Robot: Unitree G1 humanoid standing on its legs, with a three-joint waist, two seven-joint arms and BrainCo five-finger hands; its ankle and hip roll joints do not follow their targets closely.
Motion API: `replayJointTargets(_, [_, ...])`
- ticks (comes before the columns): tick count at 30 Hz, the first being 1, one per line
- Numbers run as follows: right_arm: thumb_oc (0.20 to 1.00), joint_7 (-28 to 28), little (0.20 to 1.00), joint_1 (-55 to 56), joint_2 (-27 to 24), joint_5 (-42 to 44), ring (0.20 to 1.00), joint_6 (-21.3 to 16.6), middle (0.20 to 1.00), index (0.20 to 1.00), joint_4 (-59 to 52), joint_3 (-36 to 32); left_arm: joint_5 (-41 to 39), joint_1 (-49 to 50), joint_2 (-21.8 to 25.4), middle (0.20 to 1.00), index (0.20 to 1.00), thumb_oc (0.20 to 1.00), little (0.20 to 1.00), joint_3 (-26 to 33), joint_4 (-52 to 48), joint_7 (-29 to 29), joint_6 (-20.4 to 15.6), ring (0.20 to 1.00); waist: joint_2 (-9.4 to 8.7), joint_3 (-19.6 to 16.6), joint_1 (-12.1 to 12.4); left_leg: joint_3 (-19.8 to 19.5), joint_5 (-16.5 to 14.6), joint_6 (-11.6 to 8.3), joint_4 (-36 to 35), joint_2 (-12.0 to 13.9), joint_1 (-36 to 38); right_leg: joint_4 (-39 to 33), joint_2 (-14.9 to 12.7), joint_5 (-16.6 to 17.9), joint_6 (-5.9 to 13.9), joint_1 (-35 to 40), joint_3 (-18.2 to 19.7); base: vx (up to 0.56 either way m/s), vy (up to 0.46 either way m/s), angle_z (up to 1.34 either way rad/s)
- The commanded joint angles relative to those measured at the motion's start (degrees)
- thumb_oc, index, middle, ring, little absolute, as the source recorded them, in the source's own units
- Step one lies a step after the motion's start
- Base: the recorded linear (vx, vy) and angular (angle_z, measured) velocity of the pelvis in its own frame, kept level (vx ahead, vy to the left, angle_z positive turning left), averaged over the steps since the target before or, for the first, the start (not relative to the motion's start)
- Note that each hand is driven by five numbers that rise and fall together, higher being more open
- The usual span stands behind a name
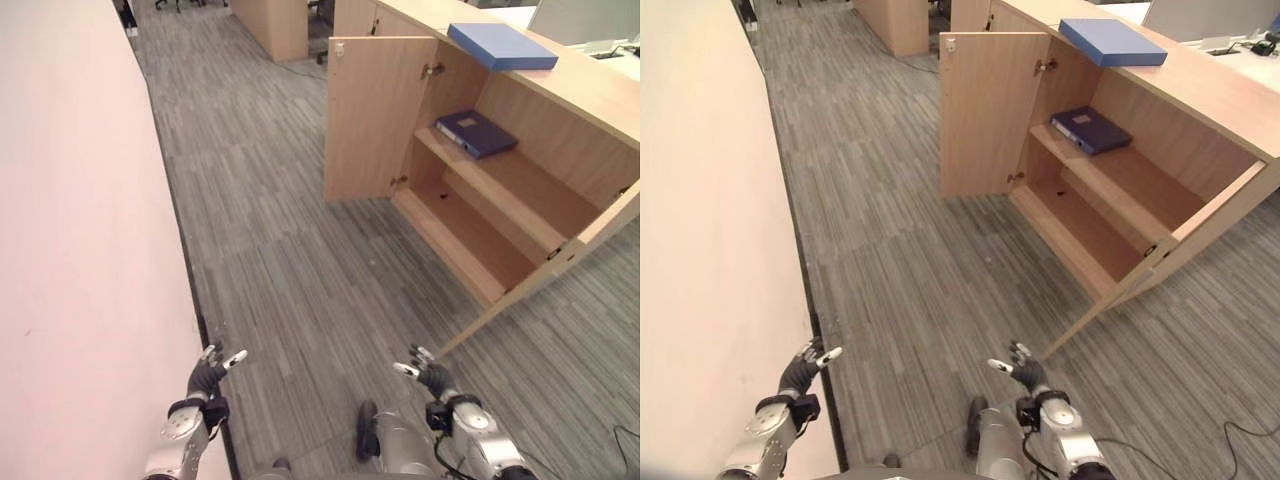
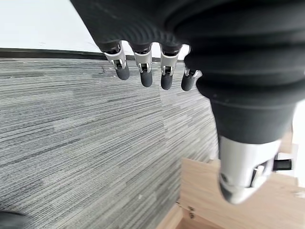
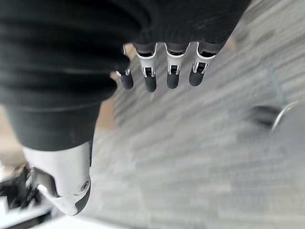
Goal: Put the empty folder in the office cabinet
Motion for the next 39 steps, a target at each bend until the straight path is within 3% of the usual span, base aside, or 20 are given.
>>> replayJointTargets(1, [1.0,-0.5,1.0,-3.1,-1.7,1.1,1.0,-1.3,1.0,1.0,-1.6,-0.1,1.2,-2.6,0.7,1.0,1.0,1.0,1.0,-0.3,-3.3,-1.8,-2.1,1.0,1.89,0.7,-1.7,-3.3,1.1,0.1,-1.7,-2.4,4.0,-10.2,1.3,16.9,1.11,4.4,-1.7,0.54,-0.191,0.27])
replayJointTargets(3, [1.0,-0.2,1.0,-1.8,-1.8,0.6,1.0,-1.1,1.0,1.0,-0.5,-0.5,1.7,-2.3,-0.1,1.0,1.0,1.0,1.0,-0.9,-3.0,-2.7,-2.1,1.0,1.63,-1.0,-2.2,-2.9,-0.2,-1.05,-1.5,-2.0,7.5,-12.4,-1.4,19.3,1.11,5.9,-6.1,0.67,-0.244,-0.05])
replayJointTargets(7, [1.0,0.0,1.0,-1.2,-2.4,1.0,1.0,-1.3,1.0,1.0,0.1,-1.2,1.4,-2.3,-1.1,1.0,1.0,1.0,1.0,-1.0,-2.8,-2.4,-2.2,1.0,2.75,-2.1,-3.5,-2.1,0.5,-3.04,4.2,0.6,8.1,-11.9,-0.1,19.8,-0.17,9.1,-7.4,0.43,-0.182,-0.09])
replayJointTargets(8, [1.0,-0.6,1.0,-1.3,-3.1,2.1,1.0,-1.5,1.0,1.0,1.1,-1.7,-0.1,-2.8,-2.1,1.0,1.0,1.0,1.0,-1.6,-2.9,-2.2,-2.2,1.0,4.26,-2.1,-3.6,-0.5,9.7,-7.48,18.7,2.9,3.0,-12.3,1.8,17.3,-2.77,13.7,-8.9,0.33,-0.228,-0.17])
replayJointTargets(10, [1.0,-0.6,1.0,-1.4,-3.1,2.1,1.0,-1.5,1.0,1.0,1.1,-1.7,-0.1,-2.9,-2.1,1.0,1.0,1.0,1.0,-1.6,-2.9,-2.2,-2.2,1.0,3.87,-2.3,-3.9,-1.0,10.1,-7.4,18.6,2.5,2.6,-12.3,1.3,17.4,-2.74,13.5,-9.2,0.24,-0.205,-0.08])
replayJointTargets(11, [1.0,-1.1,1.0,-1.7,-3.9,3.0,1.0,-1.7,1.0,1.0,0.7,-2.3,-1.0,-3.5,-2.0,1.0,1.0,1.0,1.0,-2.2,-3.8,-2.7,-2.0,1.0,2.87,-0.6,-3.2,-0.7,15.9,-10.2,34.3,1.4,-3.8,-12.9,1.7,15.2,-4.91,17.0,-9.0,0.26,-0.263,-0.14])
replayJointTargets(12, [1.0,-1.2,1.0,-1.8,-4.3,3.3,1.0,-1.7,1.0,1.0,0.3,-2.4,-1.1,-3.6,-1.9,1.0,1.0,1.0,1.0,-2.1,-4.1,-2.6,-1.9,1.0,1.96,-0.1,-3.1,0.5,17.0,-11.21,40.3,0.8,-5.5,-13.0,1.4,14.2,-5.75,18.4,-8.7,0.36,-0.326,-0.14])
replayJointTargets(15, [1.0,-1.3,1.0,-2.0,-4.8,3.2,1.0,-1.2,1.0,1.0,0.8,-2.5,-0.8,-4.3,-1.9,1.0,1.0,1.0,1.0,-2.3,-4.2,-2.3,-1.7,1.0,0.61,0.5,-2.9,4.2,17.7,-10.57,43.9,2.4,-7.5,-13.0,1.4,12.0,-6.77,20.8,-7.8,0.24,-0.116,-0.35])
replayJointTargets(17, [1.0,-1.4,1.0,-1.9,-4.6,3.1,1.0,-0.9,1.0,1.0,1.8,-2.1,-0.9,-5.0,-2.5,1.0,1.0,1.0,1.0,-2.7,-4.1,-2.1,-1.7,1.0,0.46,1.4,-1.6,6.3,16.4,-8.17,39.6,5.9,-11.3,-13.0,2.2,9.7,-6.84,24.0,-4.9,0.39,0.032,-0.66])
replayJointTargets(19, [1.0,-1.3,1.0,-1.7,-4.4,3.4,1.0,-0.8,1.0,1.0,2.1,-2.1,-0.7,-5.3,-2.5,1.0,1.0,1.0,1.0,-3.0,-3.9,-2.1,-1.6,1.0,0.47,1.5,-1.4,5.9,15.8,-7.48,35.1,6.7,-12.3,-13.0,2.3,8.9,-6.31,24.6,-3.9,0.32,0.112,-0.7])
replayJointTargets(20, [1.0,-1.1,1.0,-1.2,-4.4,3.3,1.0,-0.9,1.0,1.0,2.5,-2.3,-0.6,-5.4,-2.6,1.0,1.0,1.0,1.0,-3.4,-4.2,-2.5,-1.6,1.0,1.0,1.3,-1.4,4.9,15.1,-6.92,25.7,8.8,-13.9,-13.0,2.0,8.0,-5.03,25.4,-2.5,0.2,0.123,-0.45])
replayJointTargets(21, [1.0,-1.1,1.0,-1.2,-4.5,3.3,1.0,-0.9,1.0,1.0,2.5,-2.3,-0.6,-5.4,-2.7,1.0,1.0,1.0,1.0,-3.5,-4.2,-2.5,-1.6,1.0,1.08,1.5,-1.1,5.2,15.0,-7.01,25.3,8.9,-13.0,-13.0,2.1,7.9,-5.0,25.8,-2.2,0.31,0.211,-0.22])
replayJointTargets(24, [1.0,-0.8,1.0,0.0,-4.6,3.2,1.0,-1.1,1.0,1.0,3.4,-2.4,-0.3,-5.5,-2.9,1.0,1.0,1.0,1.0,-4.1,-3.6,-2.6,-1.8,1.0,2.56,1.3,-1.1,1.9,16.4,-7.95,9.9,11.5,-12.8,-13.0,1.9,5.9,-3.57,27.9,1.1,0.3,0.202,-0.26])
replayJointTargets(26, [1.0,-0.6,1.0,0.4,-4.6,3.3,1.0,-1.4,1.0,1.0,4.3,-2.6,-0.4,-5.1,-3.0,1.0,1.0,1.0,1.0,-4.5,-2.5,-2.7,-2.0,1.0,3.99,1.2,-0.7,-2.6,21.3,-10.02,0.7,13.9,-15.0,-13.0,1.5,3.8,-2.73,30.3,5.2,0.4,0.242,-0.47])
replayJointTargets(28, [1.0,-0.6,1.0,0.5,-4.7,3.5,1.0,-1.5,1.0,1.0,4.5,-2.6,-0.5,-5.1,-3.0,1.0,1.0,1.0,1.0,-4.5,-2.0,-2.7,-2.2,1.0,4.04,1.5,-0.5,-4.2,21.7,-10.62,-0.6,14.2,-15.9,-13.0,1.4,3.0,-2.6,31.4,6.6,0.4,0.229,-0.77])
replayJointTargets(29, [1.0,-0.5,1.0,0.6,-4.5,3.6,1.0,-1.6,1.0,1.0,4.8,-2.5,-1.0,-4.8,-3.1,1.0,1.0,1.0,1.0,-4.4,-1.7,-2.5,-2.6,1.0,4.3,1.6,0.1,-11.1,23.1,-11.69,-1.3,14.4,-20.2,-13.0,0.7,1.4,-2.5,33.6,12.9,0.61,0.362,-0.75])
replayJointTargets(31, [1.0,-0.3,1.0,0.3,-4.3,3.6,1.0,-1.5,1.0,1.0,5.4,-2.3,-1.9,-4.7,-3.1,1.0,1.0,1.0,1.0,-4.3,-1.6,-2.5,-2.9,1.0,4.61,1.2,0.5,-16.8,22.9,-12.24,-0.9,13.7,-21.2,-13.0,0.6,-0.2,-2.29,34.8,17.8,0.43,0.322,-1.09])
replayJointTargets(34, [1.0,0.1,1.0,0.0,-3.7,3.6,1.0,-1.4,1.0,1.0,6.2,-2.3,-2.2,-5.0,-3.1,1.0,1.0,1.0,1.0,-4.8,-1.3,-2.6,-3.2,1.0,4.97,0.5,0.0,-19.3,22.3,-12.47,-0.2,13.0,-20.6,-12.1,-0.8,-1.4,-1.03,35.1,22.5,0.3,0.4,-1.02])
replayJointTargets(37, [1.0,0.5,1.0,-0.1,-3.3,3.4,1.0,-1.3,1.0,1.0,6.2,-2.4,-2.0,-5.3,-2.9,1.0,1.0,1.0,1.0,-5.4,-1.2,-2.9,-3.4,1.0,4.94,-0.6,-0.4,-17.6,21.2,-12.47,-0.2,13.5,-19.5,-10.8,-2.8,-1.7,0.58,34.1,24.4,0.24,0.481,-0.53])
replayJointTargets(39, [1.0,0.5,1.0,0.2,-2.3,4.0,1.0,-1.3,1.0,1.0,6.1,-3.3,-1.3,-6.0,-2.2,1.0,1.0,1.0,1.0,-6.4,-1.6,-3.4,-3.4,1.0,4.23,-1.4,-1.2,-14.6,19.9,-12.18,0.4,13.1,-19.0,-9.9,-6.1,0.0,2.63,33.8,25.1,0.23,0.516,-0.4])
